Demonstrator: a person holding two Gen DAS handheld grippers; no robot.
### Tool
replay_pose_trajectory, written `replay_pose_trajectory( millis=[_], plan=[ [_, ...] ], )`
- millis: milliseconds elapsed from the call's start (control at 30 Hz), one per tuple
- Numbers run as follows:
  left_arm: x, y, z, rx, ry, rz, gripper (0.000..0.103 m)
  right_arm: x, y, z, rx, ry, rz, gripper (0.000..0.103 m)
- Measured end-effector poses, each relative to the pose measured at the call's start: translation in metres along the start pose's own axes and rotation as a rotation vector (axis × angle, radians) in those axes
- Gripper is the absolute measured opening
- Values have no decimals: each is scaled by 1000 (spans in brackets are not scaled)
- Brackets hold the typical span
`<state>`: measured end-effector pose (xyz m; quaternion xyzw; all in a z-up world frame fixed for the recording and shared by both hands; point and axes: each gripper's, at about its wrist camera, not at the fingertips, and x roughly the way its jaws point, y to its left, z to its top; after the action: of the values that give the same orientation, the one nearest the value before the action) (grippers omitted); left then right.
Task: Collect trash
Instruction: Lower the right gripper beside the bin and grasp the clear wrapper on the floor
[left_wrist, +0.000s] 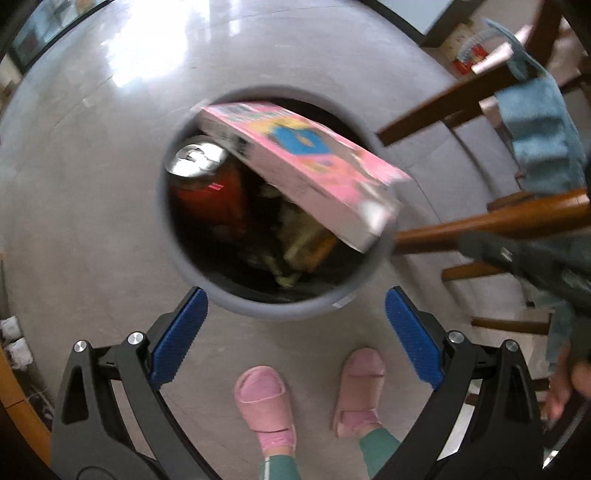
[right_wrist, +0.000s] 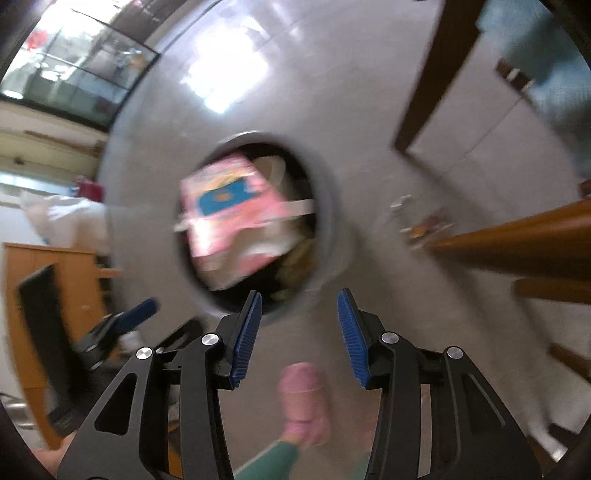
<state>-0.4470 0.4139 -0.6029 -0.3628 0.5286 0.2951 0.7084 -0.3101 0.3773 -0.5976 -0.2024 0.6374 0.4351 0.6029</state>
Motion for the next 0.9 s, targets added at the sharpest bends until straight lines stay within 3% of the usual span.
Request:
replay_pose_trajectory(
  millis=[133,467,733,900],
  plan=[
    [14,-17,-21,9,-28,14,94,36,-29,1,25,11,-45,45],
    [80,6,-73,-197,-70,52,94,129,-65,-8,1,20,-63,45],
    [119,4,-96,-261,-286,44,94,196,-82,10,-119,0,-133,45],
    [147,15,-113,-394,-275,44,94,232,-89,30,-196,-13,-199,52]
  ],
)
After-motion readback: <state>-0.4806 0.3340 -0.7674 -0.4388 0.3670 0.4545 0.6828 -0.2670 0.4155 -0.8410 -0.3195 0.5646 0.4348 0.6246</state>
